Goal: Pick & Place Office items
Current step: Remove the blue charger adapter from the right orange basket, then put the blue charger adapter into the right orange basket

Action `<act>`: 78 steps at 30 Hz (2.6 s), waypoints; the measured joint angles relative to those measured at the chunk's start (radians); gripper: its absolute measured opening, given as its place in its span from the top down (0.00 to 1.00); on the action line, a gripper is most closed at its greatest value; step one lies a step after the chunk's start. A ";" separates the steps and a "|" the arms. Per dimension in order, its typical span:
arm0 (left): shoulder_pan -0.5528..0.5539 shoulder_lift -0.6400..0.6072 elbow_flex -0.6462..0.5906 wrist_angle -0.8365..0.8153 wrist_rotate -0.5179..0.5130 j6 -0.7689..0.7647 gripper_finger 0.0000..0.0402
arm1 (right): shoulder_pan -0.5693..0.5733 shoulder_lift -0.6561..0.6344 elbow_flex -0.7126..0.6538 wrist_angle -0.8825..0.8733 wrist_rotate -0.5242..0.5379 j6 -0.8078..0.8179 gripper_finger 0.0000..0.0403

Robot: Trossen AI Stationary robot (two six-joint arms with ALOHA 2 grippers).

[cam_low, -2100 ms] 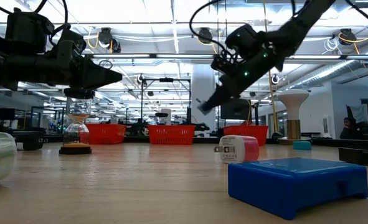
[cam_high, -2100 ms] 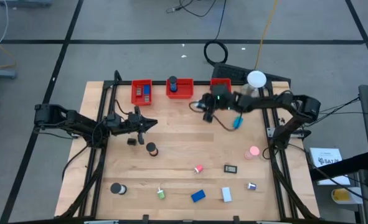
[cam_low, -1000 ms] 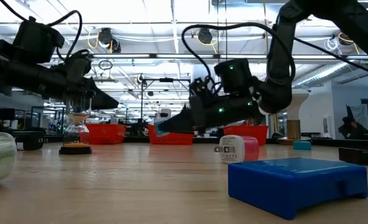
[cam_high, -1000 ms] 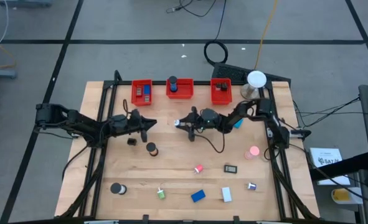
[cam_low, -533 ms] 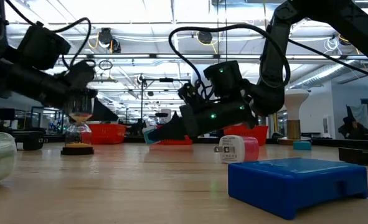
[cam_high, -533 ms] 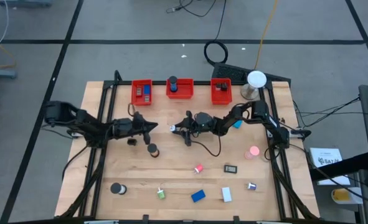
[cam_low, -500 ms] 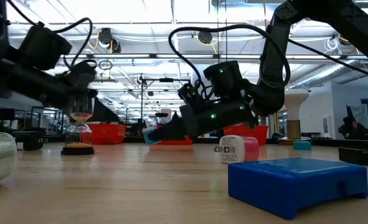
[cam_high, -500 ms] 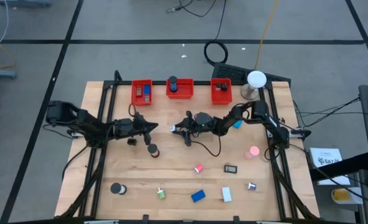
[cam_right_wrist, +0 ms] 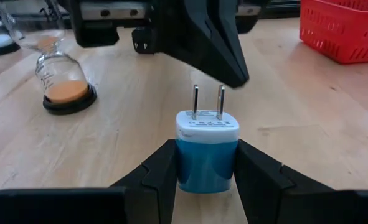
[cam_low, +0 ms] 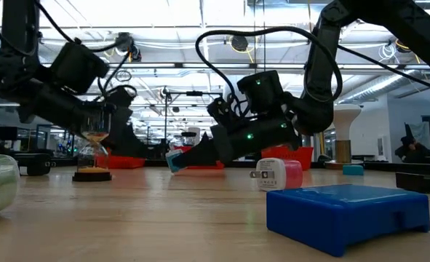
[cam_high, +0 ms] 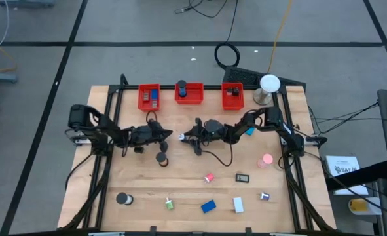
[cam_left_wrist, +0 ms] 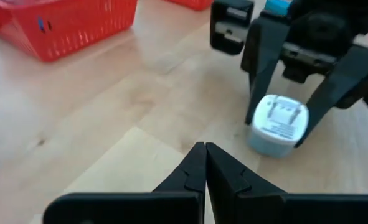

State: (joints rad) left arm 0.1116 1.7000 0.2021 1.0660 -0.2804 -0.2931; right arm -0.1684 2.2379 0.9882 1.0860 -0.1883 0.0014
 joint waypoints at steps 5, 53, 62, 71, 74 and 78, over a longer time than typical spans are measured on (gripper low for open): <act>0.000 0.065 0.043 -0.018 0.000 0.002 0.99 | 0.000 0.000 0.000 -0.007 0.000 -0.009 0.69; -0.002 0.084 -0.122 0.343 0.098 0.103 0.95 | 0.007 -0.371 -0.001 -0.682 0.095 0.001 0.58; -0.002 0.084 -0.111 0.344 0.100 0.107 0.92 | 0.005 -0.568 -0.001 -0.819 0.117 -0.018 0.94; -0.002 0.084 -0.110 0.344 0.099 0.107 0.92 | -0.015 -0.758 0.050 -1.090 0.265 0.021 1.00; -0.002 0.084 -0.110 0.344 0.099 0.107 0.92 | -0.016 -0.753 0.082 -1.167 0.264 0.046 0.99; -0.002 0.084 -0.110 0.344 0.099 0.107 0.92 | -0.016 -0.691 0.136 -1.260 0.235 0.065 0.97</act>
State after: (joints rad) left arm 0.1093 1.7836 0.0917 1.4101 -0.1817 -0.1864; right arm -0.1841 1.5469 1.1240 -0.1737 0.0468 0.0664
